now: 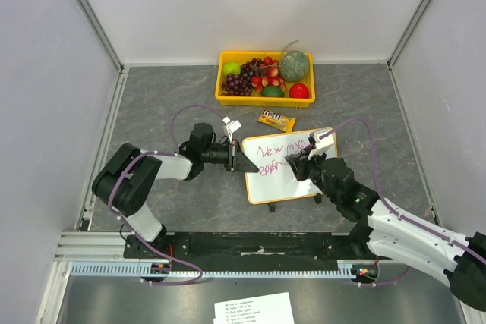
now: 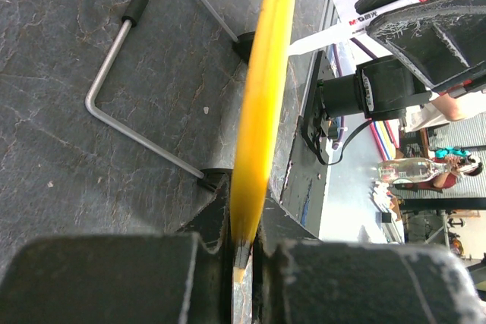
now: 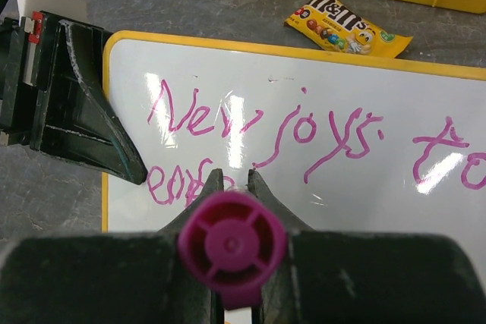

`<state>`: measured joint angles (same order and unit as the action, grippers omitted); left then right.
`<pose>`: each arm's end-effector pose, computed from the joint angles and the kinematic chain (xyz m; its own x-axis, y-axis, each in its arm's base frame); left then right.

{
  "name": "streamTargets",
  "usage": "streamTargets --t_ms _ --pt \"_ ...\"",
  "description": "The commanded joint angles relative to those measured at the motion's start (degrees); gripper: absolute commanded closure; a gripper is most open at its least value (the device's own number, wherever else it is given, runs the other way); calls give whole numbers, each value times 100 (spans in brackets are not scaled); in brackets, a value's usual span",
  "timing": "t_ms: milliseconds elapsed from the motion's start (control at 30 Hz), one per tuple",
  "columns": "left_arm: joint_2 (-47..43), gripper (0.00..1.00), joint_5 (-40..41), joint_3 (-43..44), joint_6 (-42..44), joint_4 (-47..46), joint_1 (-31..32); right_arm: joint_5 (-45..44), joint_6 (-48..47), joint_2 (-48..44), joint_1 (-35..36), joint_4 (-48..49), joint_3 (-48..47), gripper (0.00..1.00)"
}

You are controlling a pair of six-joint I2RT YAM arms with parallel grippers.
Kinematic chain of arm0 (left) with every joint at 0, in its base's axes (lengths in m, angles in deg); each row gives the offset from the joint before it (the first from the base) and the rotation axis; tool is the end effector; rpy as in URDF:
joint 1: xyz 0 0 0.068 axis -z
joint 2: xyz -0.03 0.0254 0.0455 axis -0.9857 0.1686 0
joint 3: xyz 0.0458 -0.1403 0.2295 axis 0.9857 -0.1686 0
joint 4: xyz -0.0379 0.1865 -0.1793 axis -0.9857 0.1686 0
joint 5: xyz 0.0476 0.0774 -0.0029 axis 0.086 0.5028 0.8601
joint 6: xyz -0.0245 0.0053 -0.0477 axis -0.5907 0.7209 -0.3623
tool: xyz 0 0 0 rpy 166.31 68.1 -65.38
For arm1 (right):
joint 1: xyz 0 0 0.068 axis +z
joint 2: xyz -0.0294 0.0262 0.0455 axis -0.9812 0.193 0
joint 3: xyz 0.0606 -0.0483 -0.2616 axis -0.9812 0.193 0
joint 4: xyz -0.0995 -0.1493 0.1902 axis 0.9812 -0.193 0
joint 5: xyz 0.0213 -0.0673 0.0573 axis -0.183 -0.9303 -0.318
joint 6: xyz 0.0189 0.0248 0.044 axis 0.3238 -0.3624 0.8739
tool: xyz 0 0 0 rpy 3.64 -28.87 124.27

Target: Write a sentence on the whiteboard

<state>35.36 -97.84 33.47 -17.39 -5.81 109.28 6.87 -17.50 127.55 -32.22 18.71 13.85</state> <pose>0.2512 -0.1717 0.1483 -0.8441 0.0778 -0.5305 0.5299 0.2712 -0.8035 0.1357 0.1297 0.2295 -0.3708 0.2006 -0.9068 -0.3968 0.8486 0.3500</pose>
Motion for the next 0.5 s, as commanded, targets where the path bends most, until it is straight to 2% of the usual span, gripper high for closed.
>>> streamTargets --t_ms 0,467 --pt "298 98 1127 -110 394 1049 -104 -14 25 -146 -7 -90 -278 100" --pt "307 98 1109 -93 402 1049 -87 -286 69 -287 -7 -266 -340 100"
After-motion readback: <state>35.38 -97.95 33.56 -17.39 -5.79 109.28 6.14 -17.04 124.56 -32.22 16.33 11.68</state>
